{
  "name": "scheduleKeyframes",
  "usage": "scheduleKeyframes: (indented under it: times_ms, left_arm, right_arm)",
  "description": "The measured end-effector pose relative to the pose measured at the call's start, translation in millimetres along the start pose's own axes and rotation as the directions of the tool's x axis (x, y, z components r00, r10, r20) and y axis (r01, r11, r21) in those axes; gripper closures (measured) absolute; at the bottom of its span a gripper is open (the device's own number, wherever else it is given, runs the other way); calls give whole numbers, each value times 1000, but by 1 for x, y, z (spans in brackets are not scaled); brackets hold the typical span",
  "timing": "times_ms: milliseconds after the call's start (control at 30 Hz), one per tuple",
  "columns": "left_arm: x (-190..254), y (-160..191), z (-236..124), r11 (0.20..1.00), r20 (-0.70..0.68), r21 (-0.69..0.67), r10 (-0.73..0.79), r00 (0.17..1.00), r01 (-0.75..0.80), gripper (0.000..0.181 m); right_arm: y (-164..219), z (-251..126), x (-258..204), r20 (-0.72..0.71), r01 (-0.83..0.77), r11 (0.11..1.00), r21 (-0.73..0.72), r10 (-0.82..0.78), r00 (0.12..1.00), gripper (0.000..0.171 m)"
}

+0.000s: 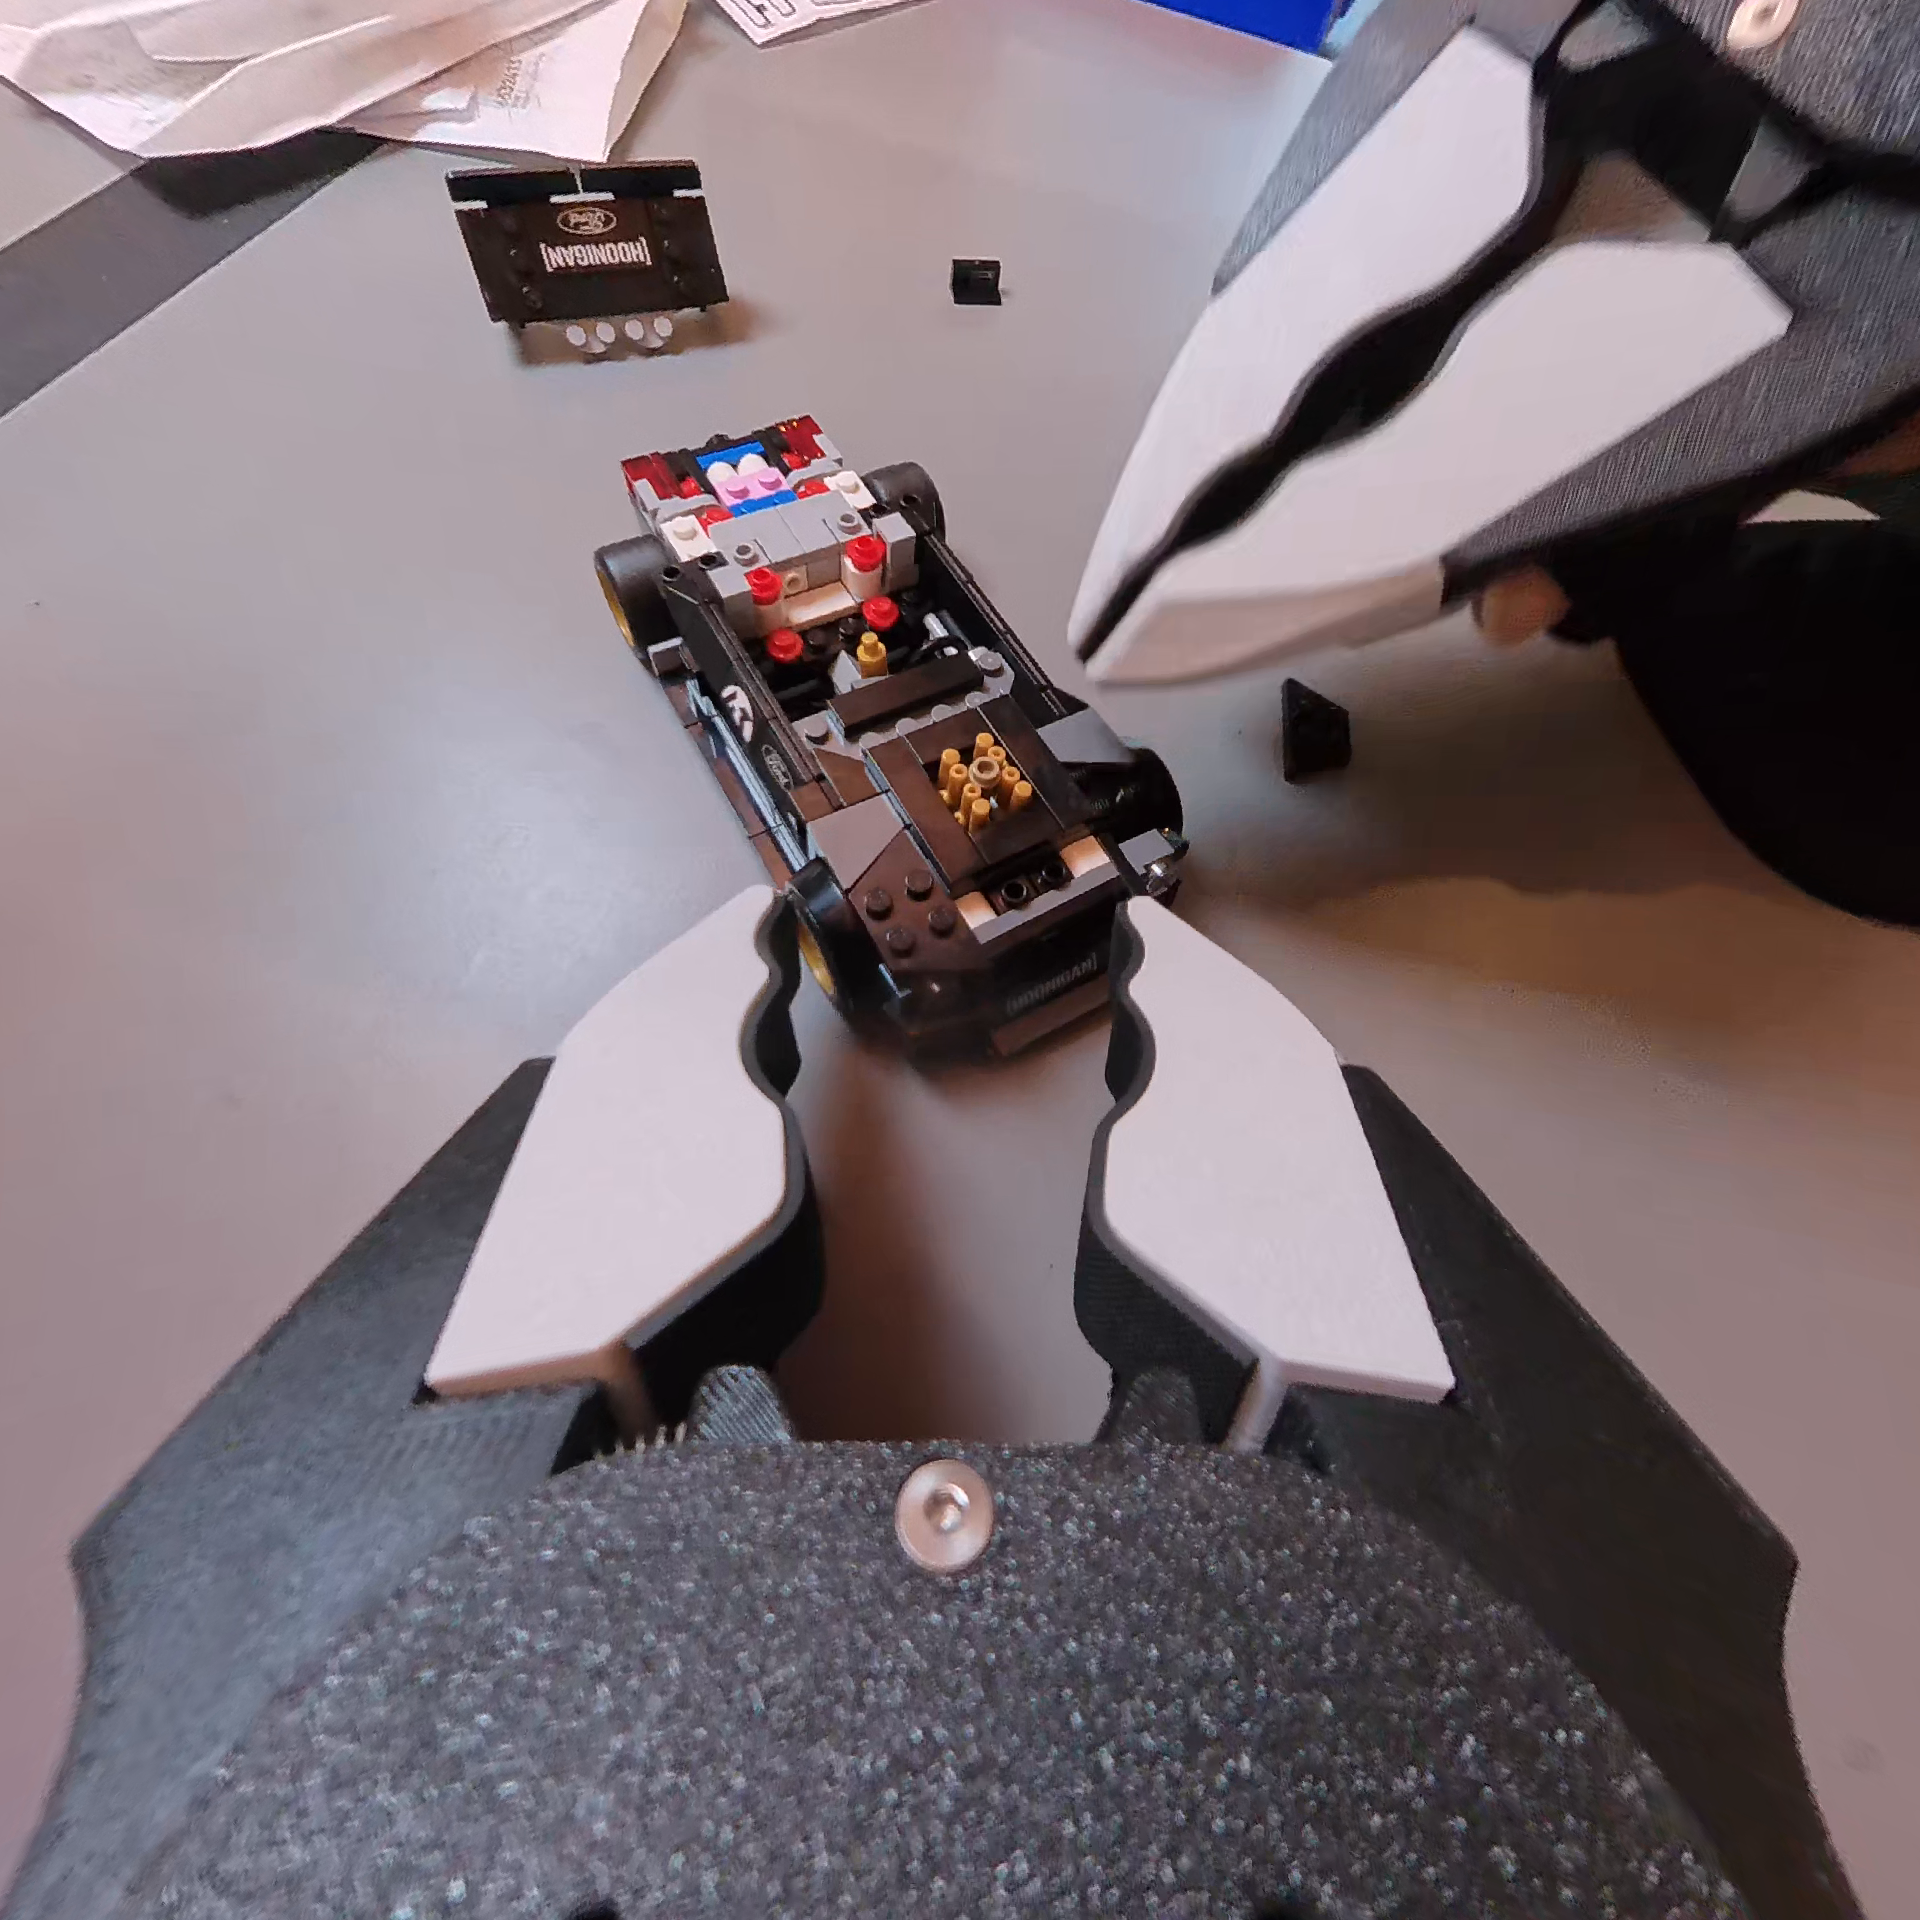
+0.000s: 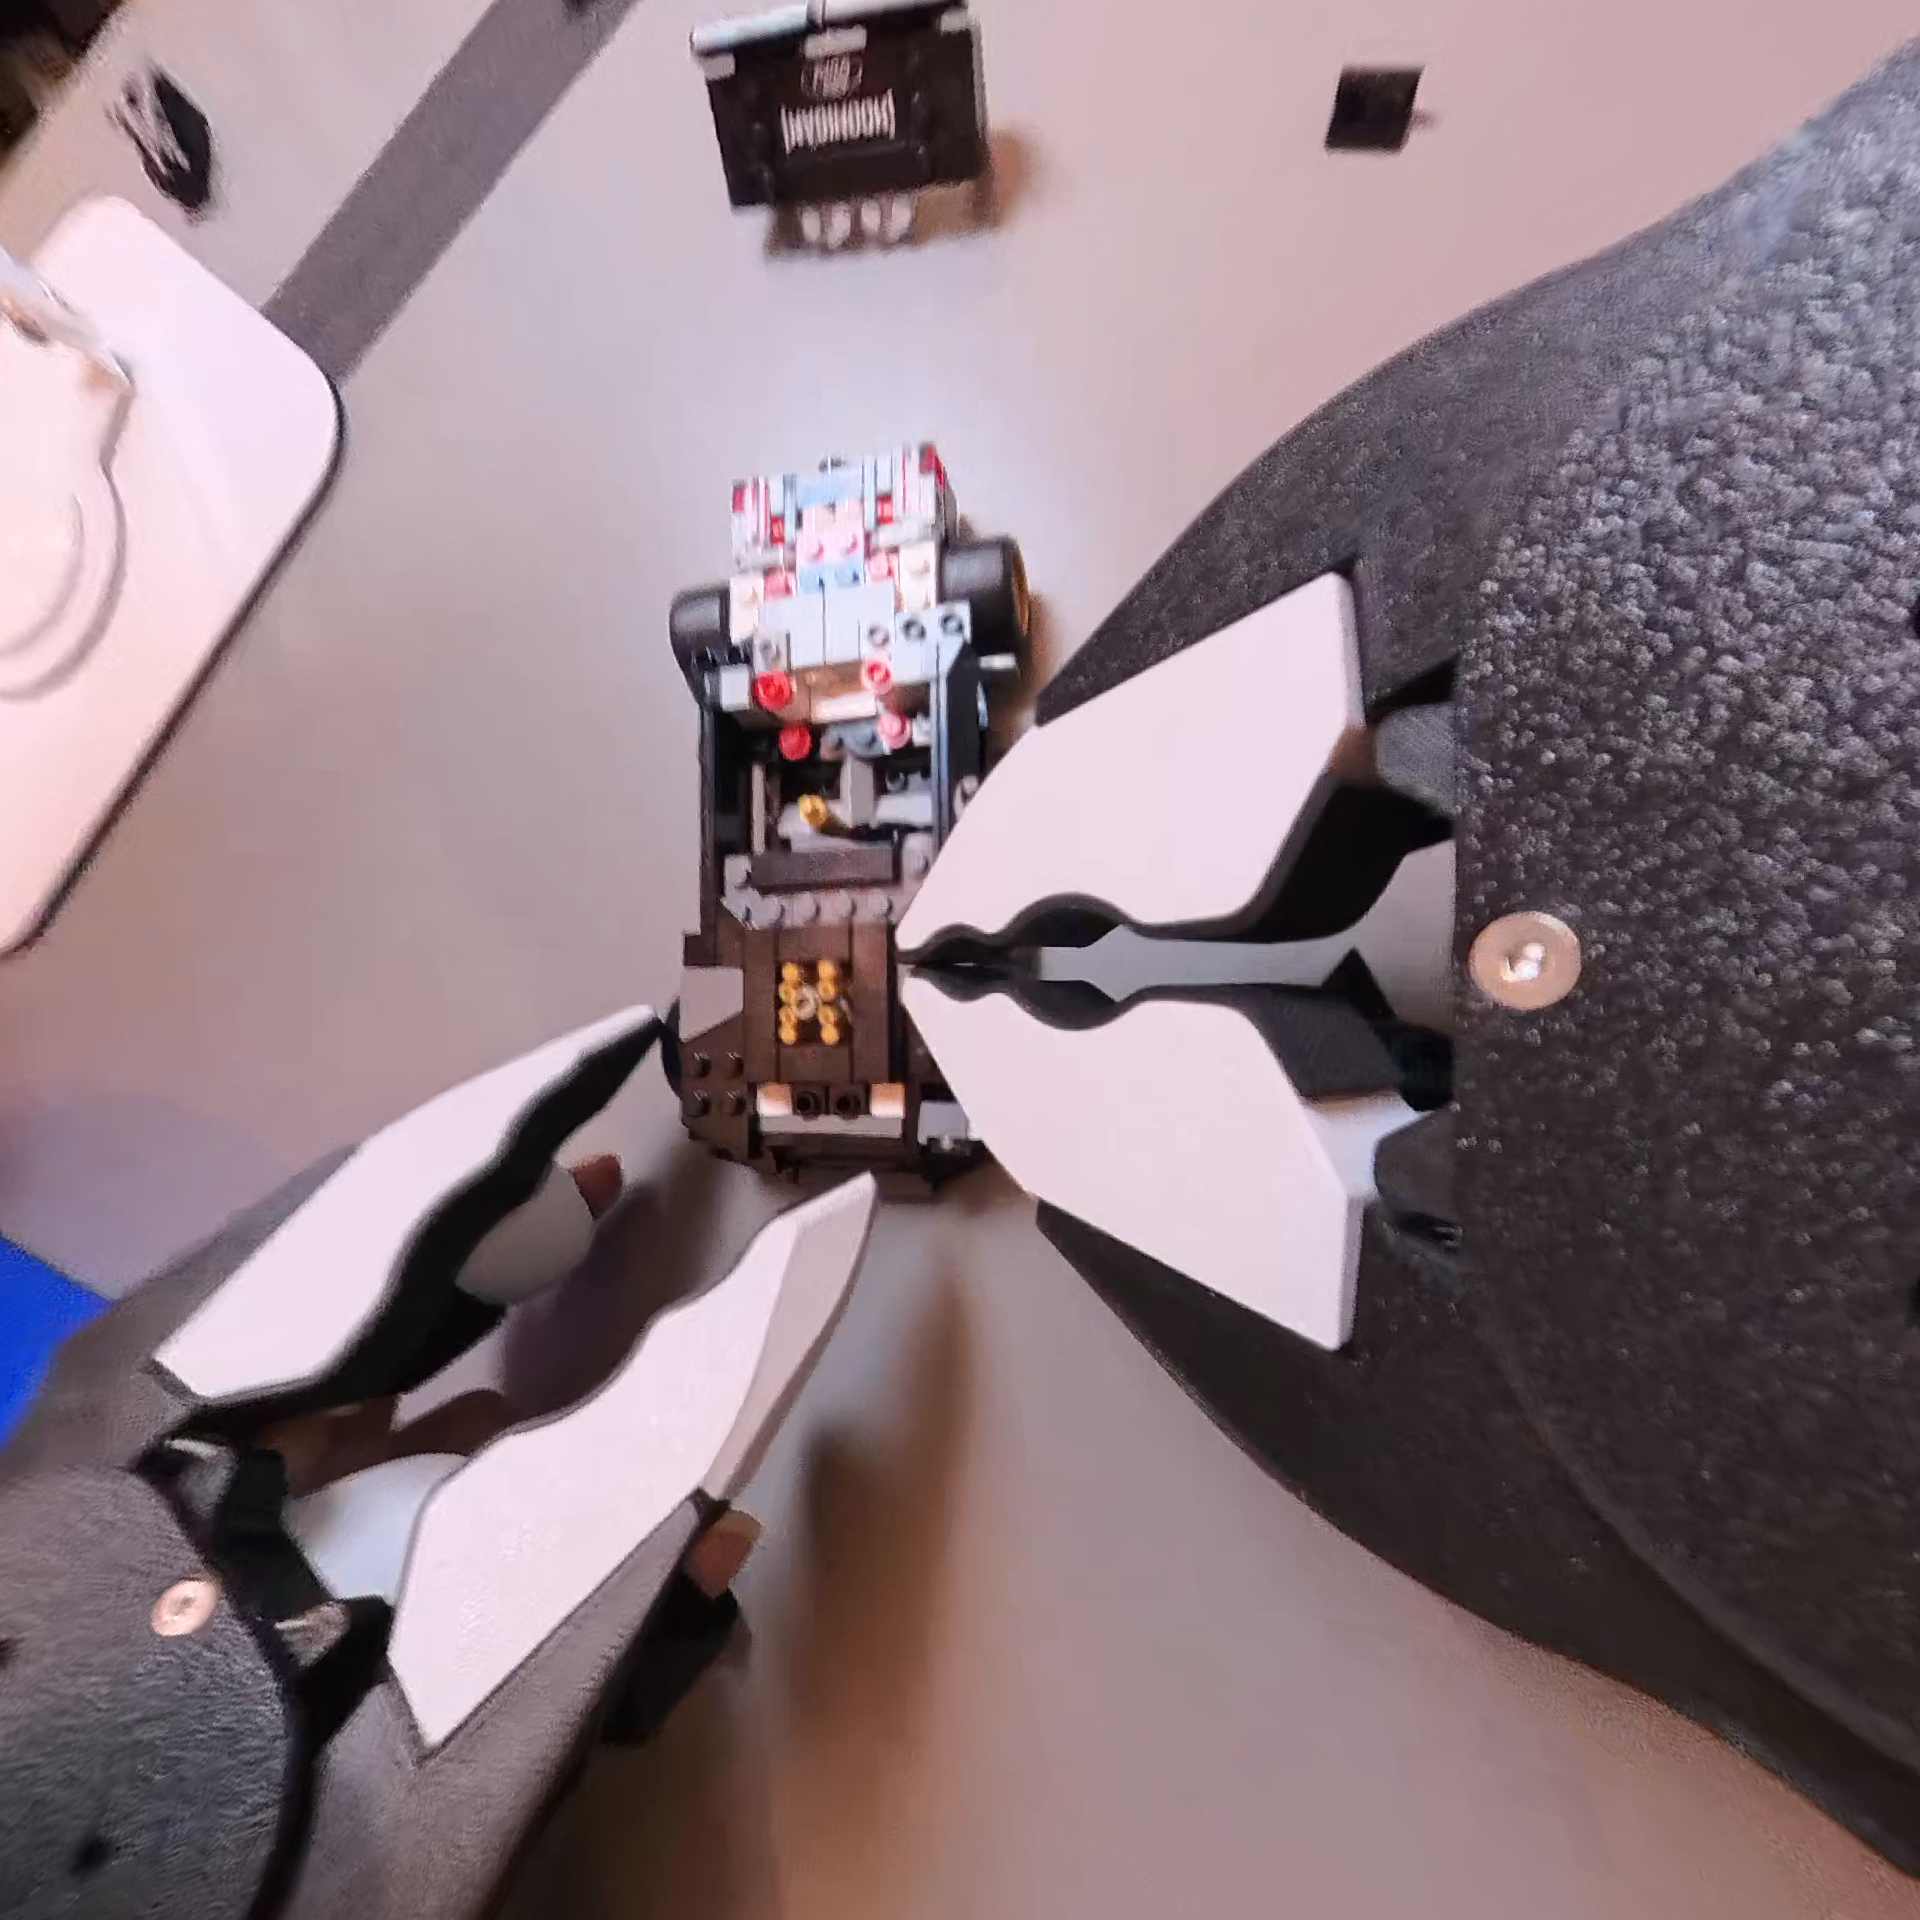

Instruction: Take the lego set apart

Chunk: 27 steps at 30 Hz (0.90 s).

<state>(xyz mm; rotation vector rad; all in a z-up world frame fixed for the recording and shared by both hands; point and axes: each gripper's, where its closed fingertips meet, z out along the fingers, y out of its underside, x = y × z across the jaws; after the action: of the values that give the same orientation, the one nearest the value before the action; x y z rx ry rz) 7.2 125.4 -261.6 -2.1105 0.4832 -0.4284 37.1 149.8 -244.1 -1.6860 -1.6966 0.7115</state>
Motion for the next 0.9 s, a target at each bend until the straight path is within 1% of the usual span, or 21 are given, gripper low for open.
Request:
scheduleKeyframes:
  times_ms: [67, 133, 200, 333, 500, 700, 833, 900]
  left_arm:
    - [-1, -1, -1, 1000, 0, 10, -4, 1000, 4, 124]
    - [-1, -1, 0, 1000, -6, 9, -14, 1000, 14, 124]
    - [0, 1, 2, 1000, -14, -4, -20, 1000, 20, 124]
    - [1, 1, 3, 1000, -10, -9, -10, 1000, 10, 124]
    - [0, 1, 2, 1000, -11, -7, -17, 1000, 17, 125]
    - [0, -2, 1, 1000, 1, 10, 12, 1000, -12, 126]
    - [1, -12, 4, 999, 3, 41, 20, 1000, -20, 127]
    - [0, -13, 8, 999, 7, 31, 15, 1000, -15, 127]
  right_arm:
    - [-8, -10, 9, -14, -32, 997, 65, 33, 999, 171]
    - [-9, -14, 12, 7, -37, 996, 84, 37, 999, 163]
    - [-4, -12, 9, 36, -22, 998, 59, 20, 999, 156]
    - [3, 0, 0, 112, 20, 1000, 12, -21, 993, 150]
    - [9, 9, 0, 175, 66, 995, -72, -53, 983, 148]
    - [11, 9, -1, 285, 126, 977, -172, -73, 956, 147]
    - [11, 10, 0, 315, 167, 957, -238, -86, 945, 150]
    - [10, 11, -2, 329, 166, 953, -253, -76, 941, 153]
